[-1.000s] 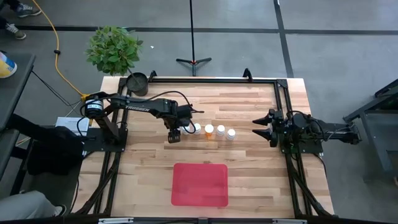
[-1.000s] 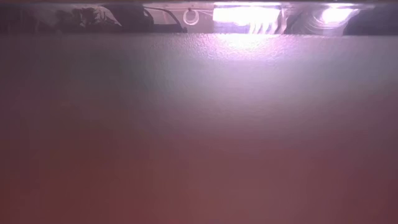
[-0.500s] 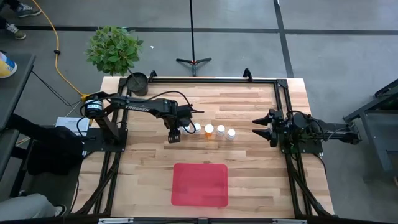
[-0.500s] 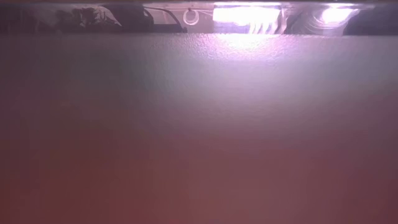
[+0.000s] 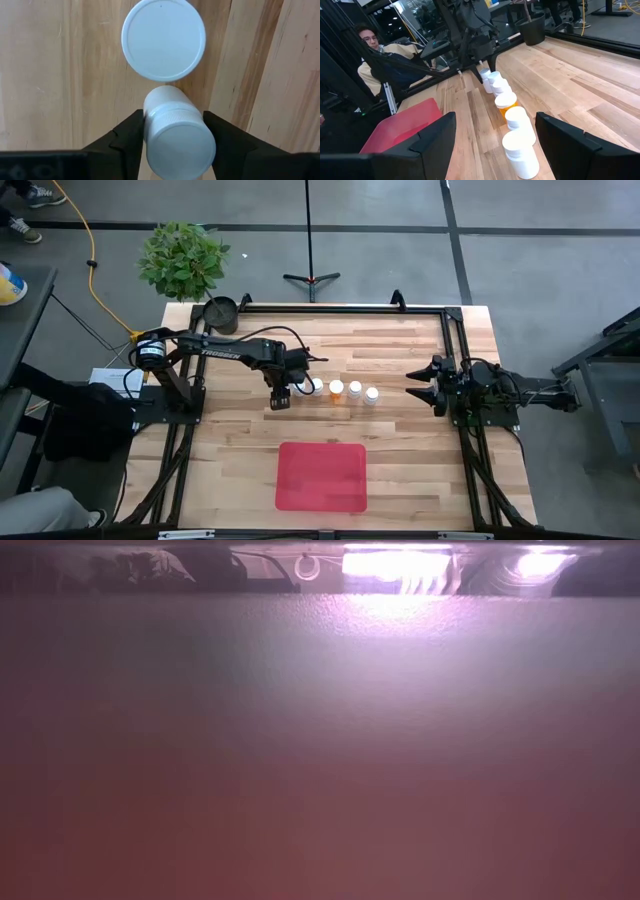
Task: Pick and place pill bottles into a basket
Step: Put the white pill bottle into the red bin
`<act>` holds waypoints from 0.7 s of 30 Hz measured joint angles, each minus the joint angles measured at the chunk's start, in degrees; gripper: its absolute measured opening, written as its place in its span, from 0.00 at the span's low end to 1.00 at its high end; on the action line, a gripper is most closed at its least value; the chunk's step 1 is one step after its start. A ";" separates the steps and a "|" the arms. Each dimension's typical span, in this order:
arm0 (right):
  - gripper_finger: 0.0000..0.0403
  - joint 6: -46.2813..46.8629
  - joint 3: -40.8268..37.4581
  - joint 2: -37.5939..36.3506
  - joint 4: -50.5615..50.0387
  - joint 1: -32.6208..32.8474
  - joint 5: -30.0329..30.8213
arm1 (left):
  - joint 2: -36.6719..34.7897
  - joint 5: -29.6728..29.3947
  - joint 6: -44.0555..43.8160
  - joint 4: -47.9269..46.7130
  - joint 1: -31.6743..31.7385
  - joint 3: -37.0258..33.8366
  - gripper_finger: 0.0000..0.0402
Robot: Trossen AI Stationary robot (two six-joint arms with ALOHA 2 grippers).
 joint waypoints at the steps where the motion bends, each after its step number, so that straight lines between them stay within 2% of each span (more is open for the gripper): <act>1: 0.65 0.00 0.00 0.00 0.00 0.00 0.00 | -0.01 -0.01 0.01 0.00 0.00 0.00 0.52; 12: 0.65 0.09 0.00 0.00 -0.12 0.00 -0.02 | -2.97 1.35 -1.39 -1.79 0.70 -0.04 0.52; 21: 0.65 0.15 0.00 0.00 -0.98 0.00 -0.13 | -5.91 1.49 -0.30 -7.58 3.66 -0.04 0.52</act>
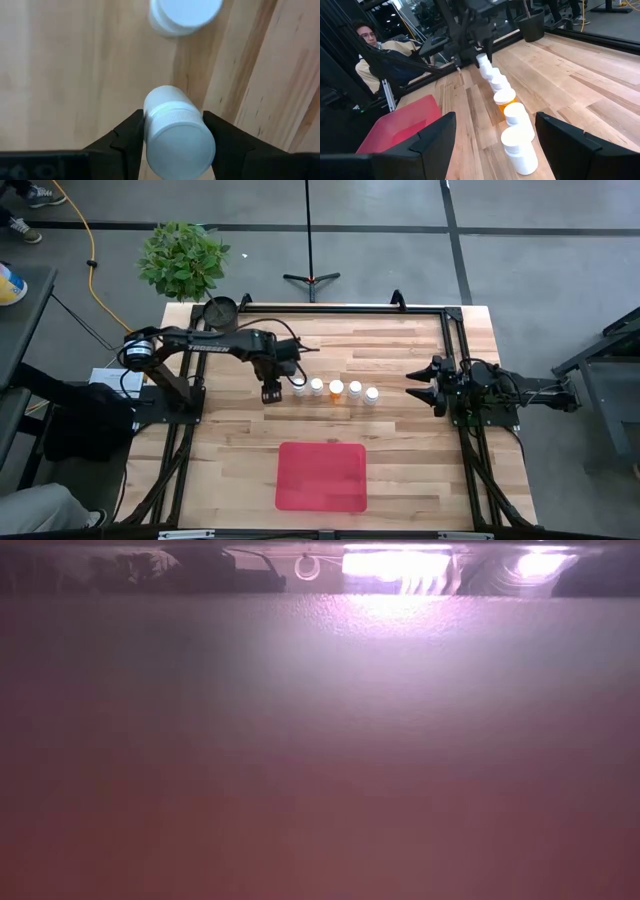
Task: Pick and place pill bottles into a basket
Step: Put the white pill bottle into the red bin
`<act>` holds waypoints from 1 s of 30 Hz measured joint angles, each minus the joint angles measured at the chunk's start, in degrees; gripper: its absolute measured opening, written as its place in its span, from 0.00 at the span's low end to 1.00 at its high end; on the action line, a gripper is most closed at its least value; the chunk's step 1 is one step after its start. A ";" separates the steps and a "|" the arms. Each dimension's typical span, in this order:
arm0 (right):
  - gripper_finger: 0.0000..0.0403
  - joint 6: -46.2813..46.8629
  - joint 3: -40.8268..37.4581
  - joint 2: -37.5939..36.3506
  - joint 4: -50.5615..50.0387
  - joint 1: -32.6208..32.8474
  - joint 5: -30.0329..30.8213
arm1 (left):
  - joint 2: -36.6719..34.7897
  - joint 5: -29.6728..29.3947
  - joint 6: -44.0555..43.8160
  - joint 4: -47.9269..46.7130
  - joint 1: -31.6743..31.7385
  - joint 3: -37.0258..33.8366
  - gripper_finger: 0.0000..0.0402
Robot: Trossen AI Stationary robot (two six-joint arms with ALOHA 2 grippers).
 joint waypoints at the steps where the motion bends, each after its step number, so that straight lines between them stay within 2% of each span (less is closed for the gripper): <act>1: 0.65 0.00 0.00 0.00 0.04 0.00 0.00 | -0.47 0.04 0.13 -0.08 0.31 0.00 0.52; 11: 0.65 0.53 0.00 0.00 0.08 -0.02 0.04 | -5.60 0.21 0.48 -0.02 1.39 0.00 0.52; 19: 0.65 1.31 0.00 0.00 -0.02 0.00 0.13 | -14.13 0.05 -2.24 2.14 2.43 0.00 0.52; 24: 0.65 1.31 0.00 0.00 -0.02 0.00 0.13 | -21.22 0.46 -4.66 9.88 4.56 0.00 0.52; 30: 0.65 1.31 0.00 0.00 0.13 0.00 0.13 | -27.59 6.71 -8.84 24.40 6.14 0.04 0.52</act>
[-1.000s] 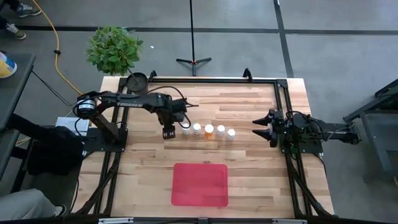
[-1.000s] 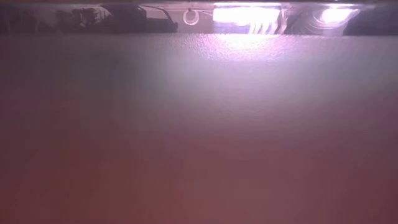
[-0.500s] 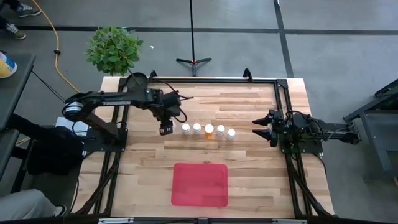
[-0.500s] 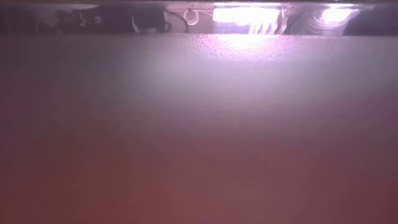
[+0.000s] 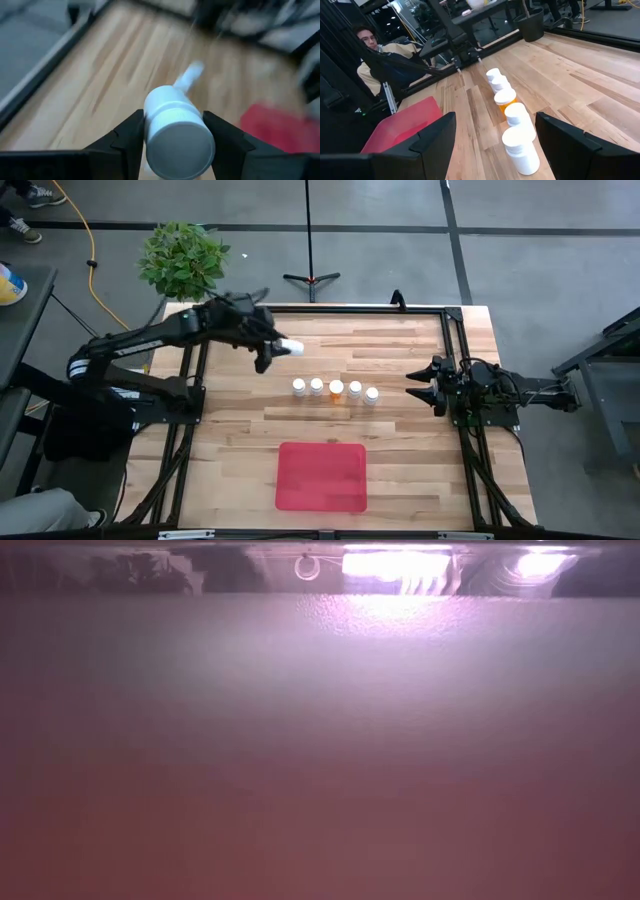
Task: Pick and place pill bottles into a basket
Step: Put the white pill bottle into the red bin
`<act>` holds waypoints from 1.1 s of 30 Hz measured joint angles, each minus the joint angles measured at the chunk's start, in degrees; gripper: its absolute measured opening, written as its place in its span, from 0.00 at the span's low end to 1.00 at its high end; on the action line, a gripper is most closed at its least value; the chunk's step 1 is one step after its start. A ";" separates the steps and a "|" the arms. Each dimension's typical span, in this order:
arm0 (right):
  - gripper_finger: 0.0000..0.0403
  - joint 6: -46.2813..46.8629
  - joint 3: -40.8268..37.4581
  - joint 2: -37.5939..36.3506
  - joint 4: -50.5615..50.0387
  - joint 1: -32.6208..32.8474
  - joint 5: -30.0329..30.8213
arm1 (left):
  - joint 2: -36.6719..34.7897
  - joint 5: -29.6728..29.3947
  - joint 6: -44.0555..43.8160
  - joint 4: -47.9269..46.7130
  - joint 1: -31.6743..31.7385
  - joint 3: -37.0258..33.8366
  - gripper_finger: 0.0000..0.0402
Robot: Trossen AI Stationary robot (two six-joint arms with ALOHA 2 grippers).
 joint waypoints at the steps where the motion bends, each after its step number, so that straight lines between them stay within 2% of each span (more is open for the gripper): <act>1: 0.65 0.00 0.00 0.00 0.00 0.01 0.01 | -0.51 1.88 -1.12 2.71 -0.01 0.00 0.52; 8: 0.65 0.02 0.00 0.00 0.02 -0.01 0.22 | -1.58 16.16 -11.12 24.61 -0.03 0.00 0.52; 11: 0.65 0.01 0.00 0.00 0.02 0.00 0.22 | -1.58 20.68 -15.69 31.52 -0.19 0.02 0.52; 14: 0.65 0.02 0.00 0.00 0.02 0.01 0.22 | -1.58 22.52 -18.77 35.85 -1.68 0.02 0.52; 18: 0.65 0.00 0.00 0.00 0.02 0.00 0.20 | -1.49 22.81 -20.73 36.62 -5.48 0.00 0.52; 25: 0.65 0.02 0.00 0.00 0.04 0.01 -0.23 | 1.23 21.04 -23.66 40.74 -15.89 0.00 0.52; 33: 0.65 0.09 0.00 0.00 0.06 0.01 -2.81 | 6.66 12.66 -24.75 42.57 -27.25 0.00 0.52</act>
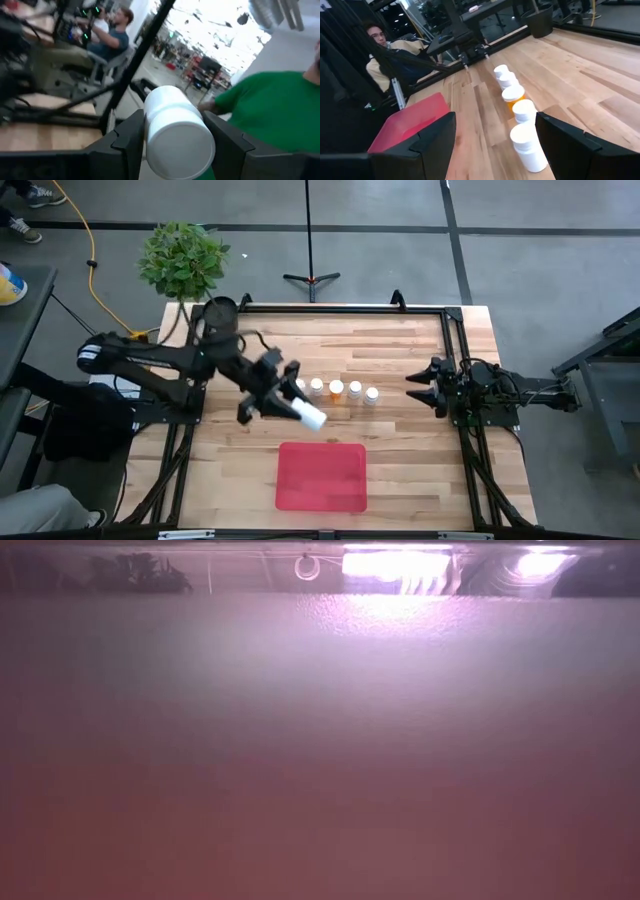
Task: Pick and place pill bottles into a basket
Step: Put the white pill bottle into the red bin
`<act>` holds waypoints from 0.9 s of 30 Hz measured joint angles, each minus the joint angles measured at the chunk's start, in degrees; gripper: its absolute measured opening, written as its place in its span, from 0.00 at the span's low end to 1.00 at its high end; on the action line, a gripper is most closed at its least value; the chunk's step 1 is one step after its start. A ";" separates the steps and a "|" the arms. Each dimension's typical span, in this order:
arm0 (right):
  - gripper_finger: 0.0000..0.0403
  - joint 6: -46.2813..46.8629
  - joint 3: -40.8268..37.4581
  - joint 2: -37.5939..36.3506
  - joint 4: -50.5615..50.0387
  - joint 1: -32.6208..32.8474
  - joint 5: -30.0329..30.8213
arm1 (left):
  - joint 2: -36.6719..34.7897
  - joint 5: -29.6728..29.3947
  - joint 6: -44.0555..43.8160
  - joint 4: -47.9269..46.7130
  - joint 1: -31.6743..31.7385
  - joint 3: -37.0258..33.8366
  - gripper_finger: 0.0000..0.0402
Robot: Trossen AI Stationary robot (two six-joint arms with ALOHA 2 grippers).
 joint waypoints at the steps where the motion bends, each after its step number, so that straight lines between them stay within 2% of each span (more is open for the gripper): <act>1: 0.65 0.10 0.00 0.00 0.02 0.00 -0.14 | 0.87 -0.85 0.00 0.34 -1.11 0.00 0.52; 6: 0.65 1.45 0.00 0.00 0.48 0.00 -0.25 | 5.55 -3.53 -0.50 0.39 -5.21 -0.02 0.51; 13: 0.65 6.41 0.00 -0.02 2.21 0.00 -0.28 | 9.82 -3.93 -0.50 -3.27 -7.83 0.10 0.51; 17: 0.65 7.42 0.00 -0.02 3.61 0.00 -0.87 | 11.42 -5.63 1.60 -10.29 -8.38 2.62 0.51; 22: 0.65 7.43 0.00 -0.02 4.45 0.00 -2.40 | 12.85 -9.85 8.46 -24.37 -8.63 8.96 0.51; 27: 0.65 7.81 0.00 -0.02 4.39 0.00 -2.82 | 13.38 -16.15 13.48 -35.15 -8.41 15.01 0.51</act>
